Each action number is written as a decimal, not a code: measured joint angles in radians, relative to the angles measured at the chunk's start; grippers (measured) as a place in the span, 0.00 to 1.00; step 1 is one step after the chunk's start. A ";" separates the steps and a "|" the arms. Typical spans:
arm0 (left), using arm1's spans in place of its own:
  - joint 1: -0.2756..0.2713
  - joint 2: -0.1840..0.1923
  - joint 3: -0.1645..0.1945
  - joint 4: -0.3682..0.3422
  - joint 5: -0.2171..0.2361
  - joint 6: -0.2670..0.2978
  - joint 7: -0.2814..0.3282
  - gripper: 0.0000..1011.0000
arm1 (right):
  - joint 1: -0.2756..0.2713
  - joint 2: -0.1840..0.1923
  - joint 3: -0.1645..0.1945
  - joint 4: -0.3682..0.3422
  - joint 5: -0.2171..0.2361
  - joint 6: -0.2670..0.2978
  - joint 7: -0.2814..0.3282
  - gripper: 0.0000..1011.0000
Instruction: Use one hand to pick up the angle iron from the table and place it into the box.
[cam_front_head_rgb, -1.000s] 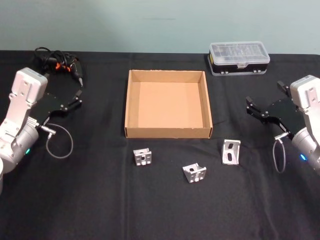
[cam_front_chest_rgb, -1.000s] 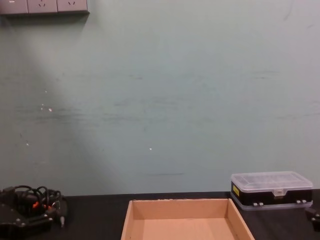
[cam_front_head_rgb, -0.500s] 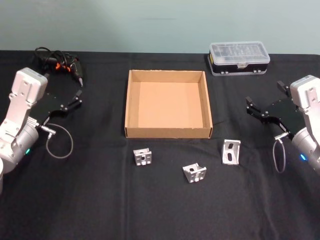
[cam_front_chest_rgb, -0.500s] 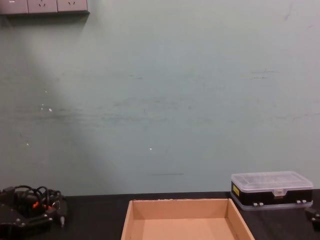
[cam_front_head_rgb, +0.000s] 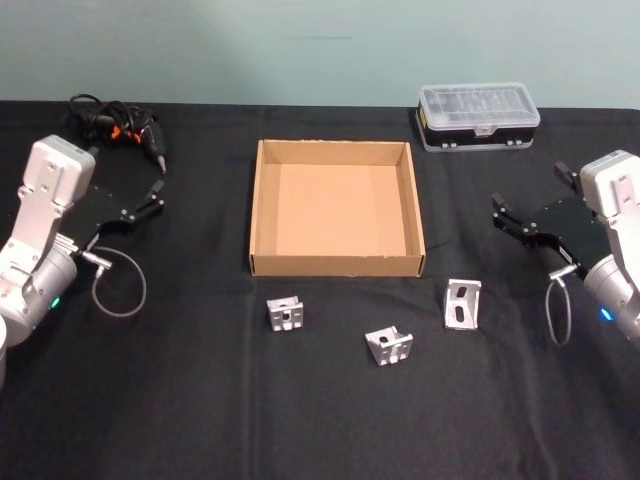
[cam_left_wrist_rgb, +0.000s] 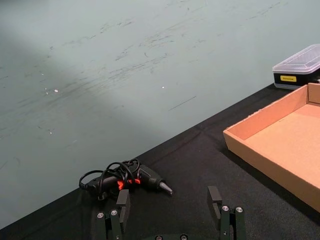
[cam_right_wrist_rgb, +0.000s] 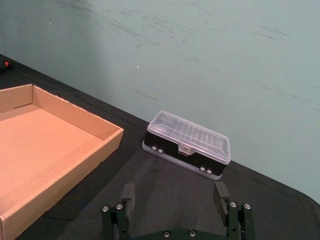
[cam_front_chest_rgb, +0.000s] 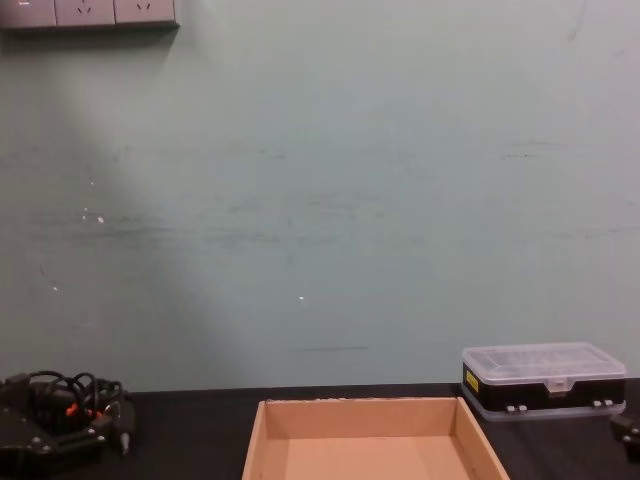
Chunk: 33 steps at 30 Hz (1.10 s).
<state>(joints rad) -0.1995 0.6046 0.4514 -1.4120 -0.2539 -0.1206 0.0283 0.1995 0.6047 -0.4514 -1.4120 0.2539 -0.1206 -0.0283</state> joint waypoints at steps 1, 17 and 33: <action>0.000 0.000 0.000 0.000 0.000 0.000 0.000 1.00 | 0.000 0.000 0.000 0.000 0.000 0.000 0.000 0.99; 0.000 0.000 0.000 0.000 0.000 0.000 0.000 1.00 | -0.006 0.006 0.007 -0.009 0.009 -0.005 0.020 0.99; 0.000 0.000 0.000 0.000 0.000 0.000 0.000 1.00 | -0.074 0.177 0.094 -0.107 0.233 0.036 0.417 0.99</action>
<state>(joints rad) -0.1996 0.6047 0.4514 -1.4120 -0.2539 -0.1206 0.0283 0.1251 0.7817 -0.3575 -1.5194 0.4868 -0.0842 0.3883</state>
